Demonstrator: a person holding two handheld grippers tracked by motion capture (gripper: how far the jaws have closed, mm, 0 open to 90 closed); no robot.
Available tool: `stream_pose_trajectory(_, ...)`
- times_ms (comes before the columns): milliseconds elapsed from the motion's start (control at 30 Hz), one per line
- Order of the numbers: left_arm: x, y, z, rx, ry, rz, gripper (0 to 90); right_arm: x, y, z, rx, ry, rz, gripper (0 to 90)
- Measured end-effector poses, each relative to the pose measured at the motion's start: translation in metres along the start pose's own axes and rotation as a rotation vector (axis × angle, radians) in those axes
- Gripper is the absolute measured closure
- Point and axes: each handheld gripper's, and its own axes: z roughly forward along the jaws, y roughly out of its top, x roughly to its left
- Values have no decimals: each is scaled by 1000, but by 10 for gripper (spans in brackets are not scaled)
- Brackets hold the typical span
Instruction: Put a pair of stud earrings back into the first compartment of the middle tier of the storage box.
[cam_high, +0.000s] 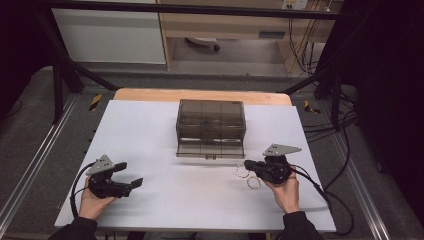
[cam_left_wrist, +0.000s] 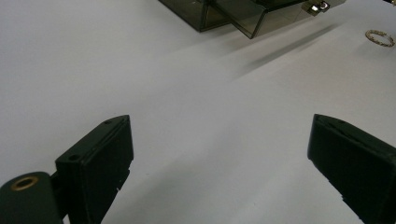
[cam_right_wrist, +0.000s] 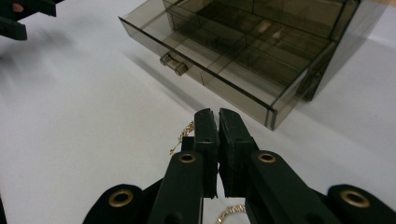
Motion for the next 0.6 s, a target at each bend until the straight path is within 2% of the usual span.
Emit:
stream_pose_trajectory(300, 0, 0, 0, 0, 1, -2, 71, 12, 17, 11, -15, 11, -3, 868)
stream_pose_trajectory(600, 0, 0, 0, 0, -1, -2, 70, 28, 39, 29, -36, 28, -14, 868)
